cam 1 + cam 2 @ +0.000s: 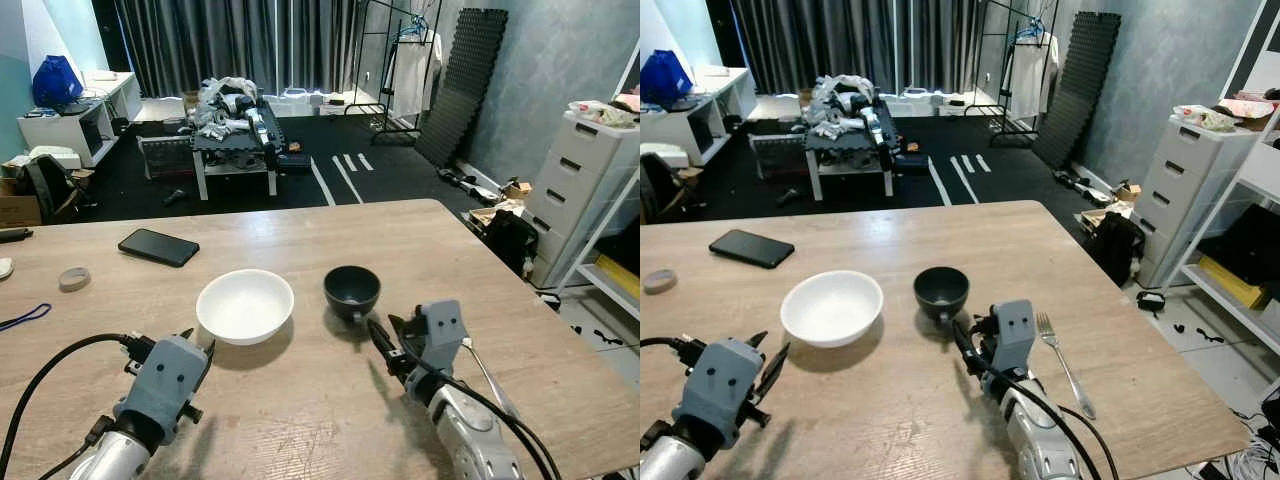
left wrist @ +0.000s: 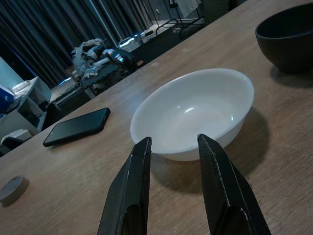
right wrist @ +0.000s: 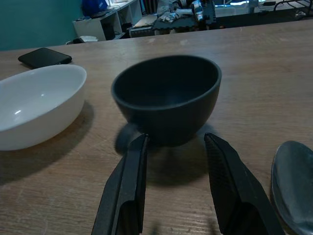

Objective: Setting the table

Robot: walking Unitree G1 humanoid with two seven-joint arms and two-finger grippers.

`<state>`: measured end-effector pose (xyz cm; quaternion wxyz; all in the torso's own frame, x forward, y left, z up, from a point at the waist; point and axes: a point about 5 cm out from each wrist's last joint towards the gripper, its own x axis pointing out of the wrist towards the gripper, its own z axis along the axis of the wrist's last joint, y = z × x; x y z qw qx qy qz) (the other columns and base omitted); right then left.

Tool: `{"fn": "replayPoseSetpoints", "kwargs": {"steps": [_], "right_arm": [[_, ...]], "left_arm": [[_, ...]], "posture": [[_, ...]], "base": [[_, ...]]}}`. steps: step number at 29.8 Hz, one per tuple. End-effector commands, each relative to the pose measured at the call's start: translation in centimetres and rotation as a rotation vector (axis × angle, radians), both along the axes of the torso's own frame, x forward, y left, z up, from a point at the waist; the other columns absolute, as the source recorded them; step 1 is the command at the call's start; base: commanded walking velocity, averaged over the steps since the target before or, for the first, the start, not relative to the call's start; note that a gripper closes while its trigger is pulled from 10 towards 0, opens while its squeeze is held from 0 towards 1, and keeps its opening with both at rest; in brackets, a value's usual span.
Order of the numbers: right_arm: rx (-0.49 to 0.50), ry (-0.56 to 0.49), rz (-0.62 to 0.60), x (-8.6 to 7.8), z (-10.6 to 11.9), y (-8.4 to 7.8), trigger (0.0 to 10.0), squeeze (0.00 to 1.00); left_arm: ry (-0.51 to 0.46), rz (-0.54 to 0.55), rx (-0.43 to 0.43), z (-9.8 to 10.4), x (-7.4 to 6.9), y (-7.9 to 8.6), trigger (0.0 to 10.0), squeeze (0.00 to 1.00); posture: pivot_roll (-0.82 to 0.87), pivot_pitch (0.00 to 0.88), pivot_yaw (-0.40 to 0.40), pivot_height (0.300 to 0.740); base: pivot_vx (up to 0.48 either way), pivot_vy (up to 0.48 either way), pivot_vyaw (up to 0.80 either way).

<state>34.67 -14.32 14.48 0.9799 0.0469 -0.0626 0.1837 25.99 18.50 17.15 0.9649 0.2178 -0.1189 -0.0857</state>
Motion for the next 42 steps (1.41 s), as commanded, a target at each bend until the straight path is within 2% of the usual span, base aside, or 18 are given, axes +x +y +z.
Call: {"fn": "replayPoseSetpoints", "kwargs": {"steps": [1, 6, 7, 10, 12, 16, 21, 23, 24, 25, 26, 27, 31, 36, 38, 39, 41, 42], "right_arm": [[0.009, 0.013, 0.012, -0.1, -0.5, 0.3, 10.0, 0.0], [0.031, 0.033, 0.039, -0.2, -1.1, 1.6, 10.0, 0.0], [0.053, 0.046, 0.035, -0.4, -1.3, 2.6, 10.0, 0.0], [0.076, 0.046, 0.008, -0.6, -1.2, 3.2, 10.0, 0.0], [0.09, 0.039, -0.007, -0.7, -1.1, 3.3, 10.0, 0.0], [0.1, -0.008, -0.125, -1.6, 0.0, 3.2, 10.0, 0.0], [0.116, -0.054, -0.142, -3.2, 1.2, 3.8, 10.0, 0.0], [0.145, -0.051, -0.096, -4.0, 1.3, 4.9, 10.0, 0.0], [0.145, -0.051, -0.096, -4.0, 1.3, 4.9, 10.0, 0.0], [0.154, -0.06, -0.006, -4.6, 1.5, 6.7, 10.0, 0.0], [0.154, -0.06, -0.006, -4.6, 1.5, 6.7, 10.0, 0.0], [0.142, -0.07, 0.061, -4.8, 1.7, 8.5, 10.0, 0.0], [0.14, -0.079, 0.068, -4.2, 2.3, 9.5, 10.0, 0.0], [0.144, -0.077, 0.108, -3.6, 3.1, 10.7, 10.0, 0.0], [0.081, -0.037, 0.144, -3.2, 2.2, 12.3, 10.0, 0.0], [0.081, -0.037, 0.144, -3.2, 2.2, 12.3, 10.0, 0.0], [0.036, 0.015, 0.171, -2.6, 1.3, 13.7, 10.0, 0.0], [0.036, 0.015, 0.171, -2.6, 1.3, 13.7, 10.0, 0.0]], "left_arm": [[0.024, 0.0, 0.006, -0.5, 0.0, -0.1, 10.0, 0.0], [0.023, -0.001, 0.007, -0.4, 0.0, -0.2, 10.0, 0.0], [0.023, 0.001, 0.007, -0.4, 0.0, -0.2, 10.0, 0.0], [0.023, 0.005, 0.006, -0.4, 0.1, -0.2, 10.0, 0.0], [0.024, 0.007, 0.006, -0.5, 0.1, -0.2, 10.0, 0.0], [0.049, 0.044, -0.029, -0.9, 0.6, 0.1, 10.0, 0.0], [0.046, 0.044, -0.019, -0.8, 0.8, 0.2, 10.0, 0.0], [0.053, 0.053, -0.025, -1.0, 0.9, 0.2, 10.0, 0.0], [0.053, 0.053, -0.025, -1.0, 0.9, 0.2, 10.0, 0.0], [0.06, 0.07, -0.035, -1.1, 1.2, 0.1, 10.0, 0.0], [0.06, 0.07, -0.035, -1.1, 1.2, 0.1, 10.0, 0.0], [0.07, 0.107, -0.049, -1.3, 1.9, 0.2, 10.0, 0.0], [0.075, 0.157, -0.09, -0.9, 3.0, 0.4, 10.0, 0.0], [0.055, 0.174, -0.089, -0.2, 3.6, 0.8, 10.0, 0.0], [0.052, 0.178, -0.084, -0.1, 3.6, 1.0, 10.0, 0.0], [0.052, 0.178, -0.084, -0.1, 3.6, 1.0, 10.0, 0.0], [0.049, 0.181, -0.085, -0.1, 3.4, 1.0, 10.0, 0.0], [0.049, 0.181, -0.085, -0.1, 3.4, 1.0, 10.0, 0.0]], "posture": [[0.15, 0.082, 0.08, 0.74], [0.16, 0.083, 0.081, 0.74], [0.16, 0.083, 0.08, 0.74], [0.16, 0.083, 0.078, 0.74], [0.16, 0.082, 0.078, 0.74], [0.14, 0.08, 0.079, 0.74], [0.13, 0.086, 0.078, 0.74], [0.12, 0.089, 0.078, 0.74], [0.12, 0.089, 0.078, 0.74], [0.13, 0.09, 0.076, 0.74], [0.13, 0.09, 0.076, 0.74], [0.14, 0.086, 0.069, 0.74], [0.14, 0.086, 0.068, 0.74], [0.14, 0.082, 0.064, 0.74], [0.16, 0.084, 0.057, 0.74], [0.16, 0.084, 0.057, 0.74], [0.18, 0.087, 0.054, 0.74], [0.18, 0.087, 0.054, 0.74]], "base": [[0.0, 0.0, 0.0], [0.0, 0.0, 0.0], [0.0, 0.0, 0.0], [0.0, 0.0, 0.0], [0.0, 0.0, 0.0], [0.0, 0.0, 0.0], [0.0, 0.0, 0.0], [0.0, 0.0, 0.0], [0.0, 0.0, 0.0], [0.0, 0.0, 0.0], [0.0, 0.0, 0.0], [0.0, 0.0, 0.0], [0.0, 0.0, 0.0], [0.0, 0.0, 0.0], [0.0, 0.0, 0.0], [0.0, 0.0, 0.0], [0.0, 0.0, 0.0], [0.0, 0.0, 0.0]]}}
